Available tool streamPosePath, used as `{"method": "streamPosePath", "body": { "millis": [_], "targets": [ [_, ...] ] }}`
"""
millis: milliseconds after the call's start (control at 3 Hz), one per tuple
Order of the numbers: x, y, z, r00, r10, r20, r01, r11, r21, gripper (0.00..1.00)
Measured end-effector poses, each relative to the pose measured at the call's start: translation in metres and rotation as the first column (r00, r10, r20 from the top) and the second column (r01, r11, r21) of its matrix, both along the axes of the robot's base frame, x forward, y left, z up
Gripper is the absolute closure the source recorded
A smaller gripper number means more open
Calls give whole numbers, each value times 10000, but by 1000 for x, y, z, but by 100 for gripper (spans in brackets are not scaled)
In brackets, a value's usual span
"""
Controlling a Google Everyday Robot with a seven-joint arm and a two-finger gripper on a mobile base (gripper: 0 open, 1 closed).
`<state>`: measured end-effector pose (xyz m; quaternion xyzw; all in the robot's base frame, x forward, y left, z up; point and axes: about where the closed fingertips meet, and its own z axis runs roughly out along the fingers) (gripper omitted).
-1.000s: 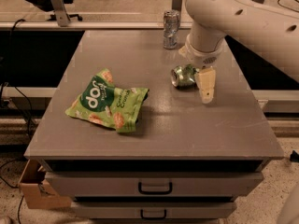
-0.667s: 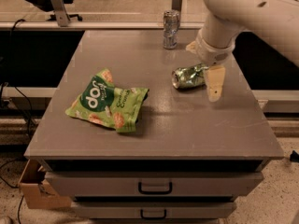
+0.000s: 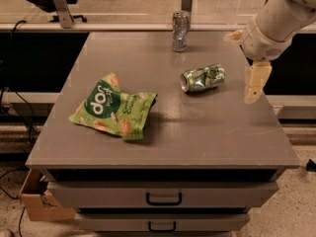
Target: Knock green can over
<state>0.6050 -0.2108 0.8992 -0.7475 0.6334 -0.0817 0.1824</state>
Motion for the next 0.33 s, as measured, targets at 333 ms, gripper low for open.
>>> {"method": "streamPosePath", "body": {
  "millis": [333],
  "targets": [
    [-2, -2, 1, 10000, -44, -7, 44, 10000, 74, 0]
  ]
}}
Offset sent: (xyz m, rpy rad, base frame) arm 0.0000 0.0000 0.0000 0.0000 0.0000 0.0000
